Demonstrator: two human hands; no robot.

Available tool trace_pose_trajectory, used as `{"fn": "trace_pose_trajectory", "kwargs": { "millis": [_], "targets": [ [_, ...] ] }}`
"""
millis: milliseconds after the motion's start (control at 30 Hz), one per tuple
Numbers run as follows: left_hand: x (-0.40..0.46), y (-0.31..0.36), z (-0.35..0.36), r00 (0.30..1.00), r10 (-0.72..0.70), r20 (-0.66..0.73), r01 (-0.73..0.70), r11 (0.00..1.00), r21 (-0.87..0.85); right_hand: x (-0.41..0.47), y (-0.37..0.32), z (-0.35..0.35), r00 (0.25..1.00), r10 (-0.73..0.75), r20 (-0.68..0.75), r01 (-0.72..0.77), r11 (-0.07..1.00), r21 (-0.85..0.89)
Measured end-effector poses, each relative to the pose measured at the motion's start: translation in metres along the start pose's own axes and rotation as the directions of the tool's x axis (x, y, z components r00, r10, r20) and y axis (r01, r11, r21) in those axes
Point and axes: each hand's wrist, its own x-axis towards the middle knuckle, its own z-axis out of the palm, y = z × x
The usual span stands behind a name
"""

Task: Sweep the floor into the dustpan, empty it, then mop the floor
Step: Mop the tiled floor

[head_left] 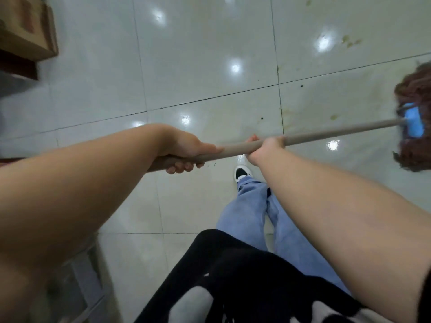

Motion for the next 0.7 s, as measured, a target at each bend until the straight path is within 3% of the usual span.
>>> {"fn": "trace_pose_trajectory", "kwargs": {
  "millis": [167, 400, 533, 700],
  "targets": [
    [0.013, 0.107, 0.039, 0.983, 0.152, 0.104, -0.146, 0.987, -0.066, 0.0, -0.106, -0.038, 0.979, -0.201, -0.037, 0.203, 0.977, 0.065],
    [0.011, 0.24, 0.11, 0.939, 0.284, 0.192, -0.253, 0.952, -0.173, -0.007, -0.24, -0.097, 0.894, -0.422, -0.148, 0.421, 0.906, -0.044],
    [0.022, 0.235, 0.102, 0.933, 0.301, 0.196, -0.267, 0.946, -0.184, 0.009, -0.247, -0.099, 0.883, -0.456, -0.114, 0.445, 0.889, -0.109],
    [0.05, 0.147, 0.043, 0.961, 0.252, 0.113, -0.24, 0.964, -0.111, 0.028, -0.162, -0.047, 0.917, -0.396, -0.049, 0.369, 0.888, -0.273]
  ]
}}
